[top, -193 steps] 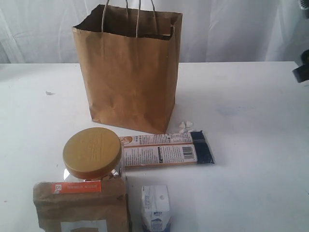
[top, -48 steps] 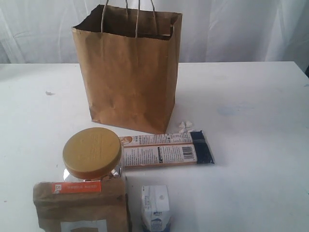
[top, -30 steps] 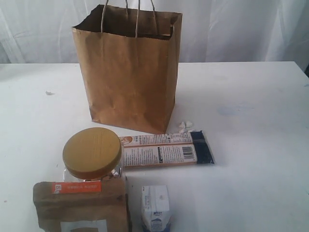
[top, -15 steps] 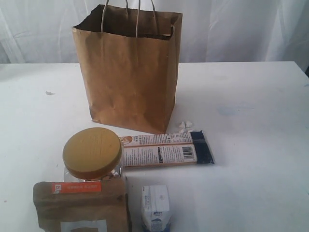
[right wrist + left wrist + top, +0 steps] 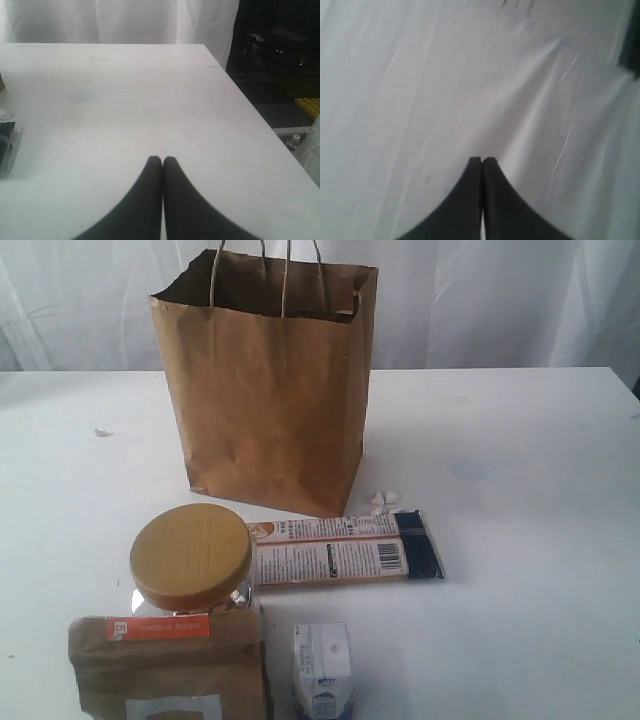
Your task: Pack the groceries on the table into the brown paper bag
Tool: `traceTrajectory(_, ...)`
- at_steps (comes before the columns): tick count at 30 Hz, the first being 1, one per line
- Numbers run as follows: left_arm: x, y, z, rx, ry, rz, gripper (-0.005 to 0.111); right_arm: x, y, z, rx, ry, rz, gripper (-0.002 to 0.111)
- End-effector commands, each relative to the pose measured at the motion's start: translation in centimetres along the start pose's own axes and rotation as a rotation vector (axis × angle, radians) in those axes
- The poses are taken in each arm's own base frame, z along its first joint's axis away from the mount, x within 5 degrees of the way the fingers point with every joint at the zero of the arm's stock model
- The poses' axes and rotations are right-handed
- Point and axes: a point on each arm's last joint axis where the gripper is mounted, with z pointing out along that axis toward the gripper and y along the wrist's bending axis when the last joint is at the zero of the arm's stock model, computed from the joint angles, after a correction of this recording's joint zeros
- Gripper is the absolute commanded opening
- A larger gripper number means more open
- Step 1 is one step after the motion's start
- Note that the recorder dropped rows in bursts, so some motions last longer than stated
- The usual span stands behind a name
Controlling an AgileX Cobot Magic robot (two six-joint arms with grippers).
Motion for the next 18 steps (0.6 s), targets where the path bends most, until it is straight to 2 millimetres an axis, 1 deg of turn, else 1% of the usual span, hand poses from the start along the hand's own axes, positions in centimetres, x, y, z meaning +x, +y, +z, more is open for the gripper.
traceTrajectory(1,-1.9,-1.1,6.5,0.076,0.369,0.599,0.000,0.0,0.0,0.0,-0.005,-0.010,-0.010,0.000)
traceTrajectory(2,-0.3,1.3,7.2,0.002,0.621,0.945,0.000,0.0,0.0,0.0,-0.005,-0.010,-0.010,0.000)
traceTrajectory(3,0.3,2.9,7.2,-0.084,0.717,1.080,0.000,0.0,0.0,0.0,-0.005,-0.010,-0.010,0.000)
traceTrajectory(4,1.3,6.0,6.1,-0.353,0.820,1.170,0.000,0.0,0.0,0.0,-0.005,-0.010,-0.010,0.000)
traceTrajectory(5,1.5,7.8,4.8,-0.585,0.856,1.152,0.000,0.0,0.0,0.0,-0.005,-0.010,-0.010,0.000)
traceTrajectory(6,2.3,9.5,2.1,-0.883,0.943,0.973,0.000,0.0,0.0,0.0,-0.005,-0.010,-0.010,0.000)
traceTrajectory(7,4.1,10.1,-0.3,-0.987,1.112,0.829,0.000,0.0,0.0,0.0,-0.005,-0.010,-0.010,0.000)
traceTrajectory(8,5.8,10.2,-1.8,-0.911,1.303,0.832,0.000,0.0,0.0,0.0,-0.005,-0.010,-0.010,0.000)
traceTrajectory(9,8.5,9.7,-3.7,-0.622,1.555,0.869,0.000,0.0,0.0,0.0,-0.006,-0.010,-0.008,0.000)
traceTrajectory(10,10.5,8.8,-5.4,-0.321,1.733,0.894,0.000,0.0,0.0,0.0,-0.006,-0.010,-0.008,0.000)
traceTrajectory(11,12.2,7.2,-6.8,-0.036,1.858,0.800,0.000,0.0,0.0,0.0,-0.006,-0.010,-0.008,0.000)
traceTrajectory(12,12.9,6.0,-7.5,0.179,1.931,0.730,0.000,0.0,0.0,0.0,-0.006,-0.010,-0.008,0.000)
traceTrajectory(13,12.8,5.3,-7.1,0.229,1.960,0.668,0.000,0.0,0.0,0.0,-0.006,-0.010,-0.008,0.000)
traceTrajectory(14,12.3,5.0,-6.1,0.165,1.980,0.617,0.000,0.0,0.0,0.0,-0.006,-0.010,-0.008,0.000)
traceTrajectory(15,11.3,4.6,-4.6,0.102,1.970,0.572,0.000,0.0,0.0,0.0,-0.006,-0.010,-0.008,0.000)
traceTrajectory(16,10.6,4.3,-3.6,0.089,1.965,0.549,0.000,0.0,0.0,0.0,-0.006,-0.010,-0.008,0.000)
traceTrajectory(18,8.7,3.0,-1.2,0.121,1.937,0.481,0.000,0.0,0.0,0.0,-0.006,-0.010,-0.008,0.000)
